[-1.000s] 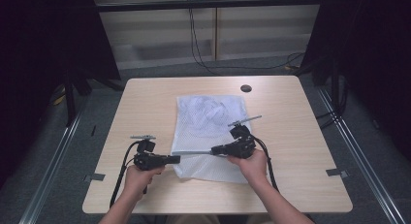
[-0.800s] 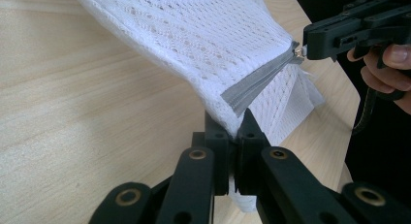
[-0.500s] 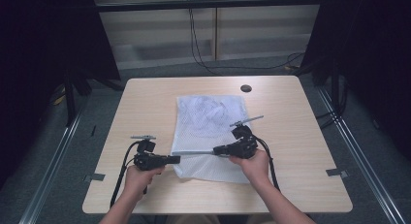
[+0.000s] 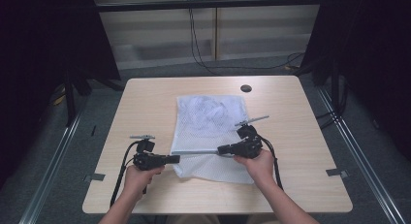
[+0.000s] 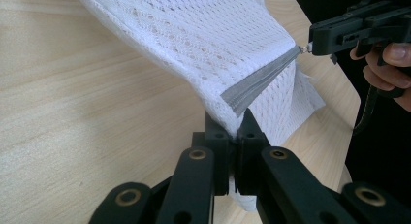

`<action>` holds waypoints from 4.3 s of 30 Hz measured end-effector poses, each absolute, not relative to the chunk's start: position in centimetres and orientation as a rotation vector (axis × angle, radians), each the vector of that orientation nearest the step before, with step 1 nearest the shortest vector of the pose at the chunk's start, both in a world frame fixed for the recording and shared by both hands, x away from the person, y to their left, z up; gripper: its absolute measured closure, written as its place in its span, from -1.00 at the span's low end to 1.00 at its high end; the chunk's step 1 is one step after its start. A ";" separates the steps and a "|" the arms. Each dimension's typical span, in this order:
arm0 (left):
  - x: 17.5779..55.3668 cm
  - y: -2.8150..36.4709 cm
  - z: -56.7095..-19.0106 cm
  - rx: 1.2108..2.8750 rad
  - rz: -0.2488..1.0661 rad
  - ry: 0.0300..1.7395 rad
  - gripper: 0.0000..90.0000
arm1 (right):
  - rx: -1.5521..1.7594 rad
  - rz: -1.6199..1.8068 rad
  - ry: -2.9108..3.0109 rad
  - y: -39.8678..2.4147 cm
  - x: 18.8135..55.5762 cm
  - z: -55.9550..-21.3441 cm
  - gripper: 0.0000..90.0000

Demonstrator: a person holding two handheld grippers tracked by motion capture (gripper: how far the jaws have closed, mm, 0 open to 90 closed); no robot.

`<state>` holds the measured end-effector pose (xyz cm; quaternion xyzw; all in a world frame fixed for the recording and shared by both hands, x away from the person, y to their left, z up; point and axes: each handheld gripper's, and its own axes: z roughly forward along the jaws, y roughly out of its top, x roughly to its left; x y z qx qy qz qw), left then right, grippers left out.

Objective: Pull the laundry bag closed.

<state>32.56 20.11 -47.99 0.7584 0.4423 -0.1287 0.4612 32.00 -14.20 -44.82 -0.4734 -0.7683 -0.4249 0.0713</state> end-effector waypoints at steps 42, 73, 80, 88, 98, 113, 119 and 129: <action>32.5 20.0 -47.9 1.873 -0.319 1.079 0.94 | -1.448 -1.270 -2.312 -15.9 31.7 -45.1 0.93; 32.5 20.0 -47.9 1.880 -0.311 1.085 0.94 | -1.447 -1.267 -2.314 -16.3 31.7 -45.1 0.93; 32.5 20.1 -47.9 1.881 -0.303 1.089 0.94 | -1.456 -1.261 -2.323 -16.5 31.6 -45.0 0.93; 32.5 20.1 -47.9 1.877 -0.309 1.087 0.94 | -1.467 -1.261 -2.326 -17.1 31.5 -44.9 0.93; 32.6 20.2 -47.9 1.875 -0.307 1.092 0.94 | -1.486 -1.264 -2.325 -18.0 31.3 -45.2 0.93; 32.5 20.2 -47.9 1.877 -0.300 1.099 0.94 | -1.495 -1.265 -2.325 -18.6 31.2 -45.3 0.93; 32.5 20.2 -47.9 1.873 -0.301 1.099 0.94 | -1.502 -1.264 -2.325 -18.9 31.1 -45.3 0.93; 32.5 20.2 -47.8 1.870 -0.306 1.099 0.94 | -1.498 -1.266 -2.327 -18.9 31.1 -45.3 0.93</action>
